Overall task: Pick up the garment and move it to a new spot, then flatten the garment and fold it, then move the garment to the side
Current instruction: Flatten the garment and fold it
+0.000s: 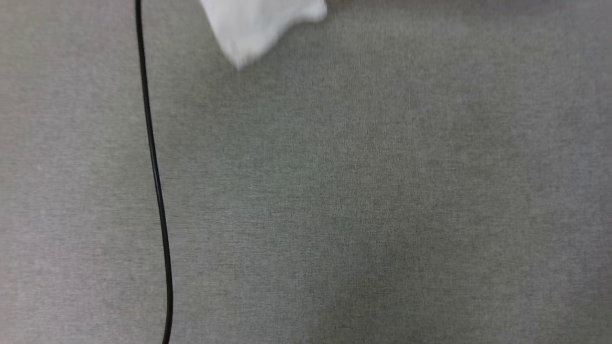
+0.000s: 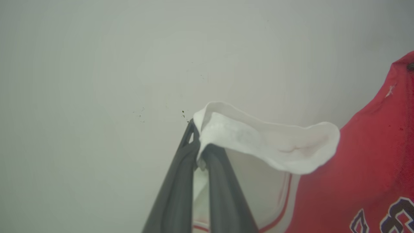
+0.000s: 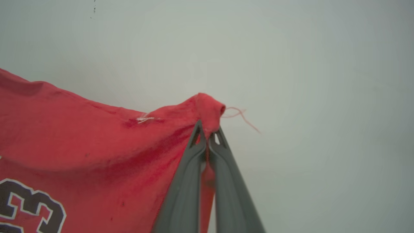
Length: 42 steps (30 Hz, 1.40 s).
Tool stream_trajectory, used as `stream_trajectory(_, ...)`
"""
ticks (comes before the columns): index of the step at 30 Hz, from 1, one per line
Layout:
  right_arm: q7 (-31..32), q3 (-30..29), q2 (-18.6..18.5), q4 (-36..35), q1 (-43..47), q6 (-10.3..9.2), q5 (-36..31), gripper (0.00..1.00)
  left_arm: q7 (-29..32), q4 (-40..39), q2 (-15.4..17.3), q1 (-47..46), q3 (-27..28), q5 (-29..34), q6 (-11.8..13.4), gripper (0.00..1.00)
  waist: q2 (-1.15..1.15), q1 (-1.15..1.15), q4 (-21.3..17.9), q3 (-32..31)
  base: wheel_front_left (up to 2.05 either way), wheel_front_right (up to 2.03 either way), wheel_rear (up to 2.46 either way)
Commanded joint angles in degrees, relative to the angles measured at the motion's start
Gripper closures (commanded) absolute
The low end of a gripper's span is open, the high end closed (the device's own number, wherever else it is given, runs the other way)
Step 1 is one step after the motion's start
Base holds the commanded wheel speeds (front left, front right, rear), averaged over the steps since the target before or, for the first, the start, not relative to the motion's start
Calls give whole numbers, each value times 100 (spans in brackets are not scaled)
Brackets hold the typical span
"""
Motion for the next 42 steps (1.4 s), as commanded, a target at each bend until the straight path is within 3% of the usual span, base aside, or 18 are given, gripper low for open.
stream_trajectory(1, -111, 48, 72, 153, -334, -6, -65, 100, -70, 167, -100, -349, -40, 56, -51, 100, 0, -1, -81, 311, 0, 0, 0)
stream_trajectory(11, -743, 688, 289, 1324, -1547, -6, -40, 100, -515, 1343, -375, -1496, -221, 104, -194, 100, 0, -1, -76, 716, 0, 0, 0)
stream_trajectory(22, -1285, 1638, 375, 1945, -1166, -7, 479, 100, -1064, 2010, -324, -902, -384, -210, -268, 100, 0, -1, -31, 879, 0, 0, 0)
stream_trajectory(28, -1637, 2165, 422, 2002, -519, -7, 1058, 100, -1384, 2084, -283, 1, -439, -482, -275, 100, 0, -1, -1, 716, 0, 0, 0)
stream_trajectory(29, -1792, 2411, 391, 1955, -43, -7, 1353, 100, -1497, 2000, -199, 611, -455, -583, -274, 100, 0, -1, 0, 557, 0, 0, 0)
stream_trajectory(34, -2016, 2820, 310, 1790, 888, -7, 1788, 100, -1608, 1706, -82, 1848, -432, -722, -141, 100, 0, -1, -14, 211, 0, 0, 0)
stream_trajectory(42, -2268, 3373, 133, 1354, 2523, -7, 2257, 100, -1657, 650, 194, 4331, -251, -1053, 354, 100, 0, -1, 10, -574, 0, 0, 0)
